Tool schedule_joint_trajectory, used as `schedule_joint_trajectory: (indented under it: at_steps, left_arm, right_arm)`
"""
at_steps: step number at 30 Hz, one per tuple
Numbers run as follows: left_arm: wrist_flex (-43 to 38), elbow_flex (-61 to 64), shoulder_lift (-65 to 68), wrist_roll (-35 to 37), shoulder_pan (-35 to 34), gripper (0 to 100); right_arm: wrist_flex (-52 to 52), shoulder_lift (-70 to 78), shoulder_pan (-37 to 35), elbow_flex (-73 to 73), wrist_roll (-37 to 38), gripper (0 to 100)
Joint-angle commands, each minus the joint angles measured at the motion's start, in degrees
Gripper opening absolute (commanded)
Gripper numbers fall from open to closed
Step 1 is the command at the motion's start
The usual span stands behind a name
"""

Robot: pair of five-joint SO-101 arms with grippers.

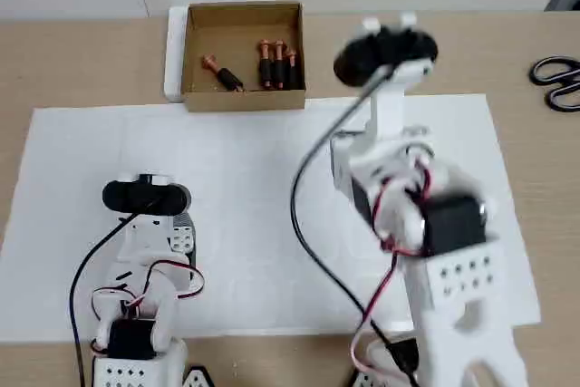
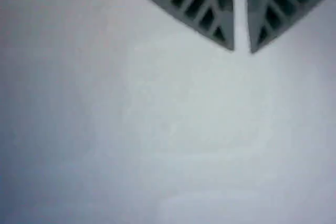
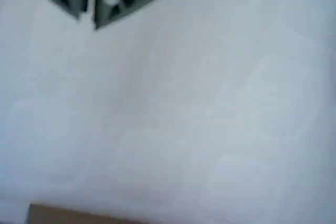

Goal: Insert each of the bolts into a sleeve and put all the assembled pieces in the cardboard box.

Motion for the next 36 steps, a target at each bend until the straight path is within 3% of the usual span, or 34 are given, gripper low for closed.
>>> schedule_joint_trajectory:
  at_steps: [1, 7, 16, 21, 30, 36]
  left_arm:
    - [0.0, -0.4, -0.8, 0.2, 0.0, 1]
    - [0.0, -0.4, -0.8, 0.2, 0.0, 1]
    - [0.0, -0.4, -0.8, 0.2, 0.0, 1]
    - [0.0, -0.4, -0.8, 0.2, 0.0, 1]
    - [0.0, -0.4, -0.8, 0.3, 0.2, 1]
    - [0.0, -0.4, -0.8, 0.3, 0.2, 1]
  right_arm:
    - [-12.5, -12.5, 0.7, 19.1, -0.3, 0.4]
    - [-21.7, -32.5, 2.9, 42.0, -0.2, 0.4]
    - [-21.4, -54.9, 18.2, 58.6, 1.9, 0.4]
    - [-19.8, -60.0, 17.1, 64.7, 9.1, 0.4]
    - [-10.5, -59.9, 11.4, 64.6, 9.6, 0.4]
    - [-7.0, -59.9, 12.4, 65.1, 9.6, 0.4]
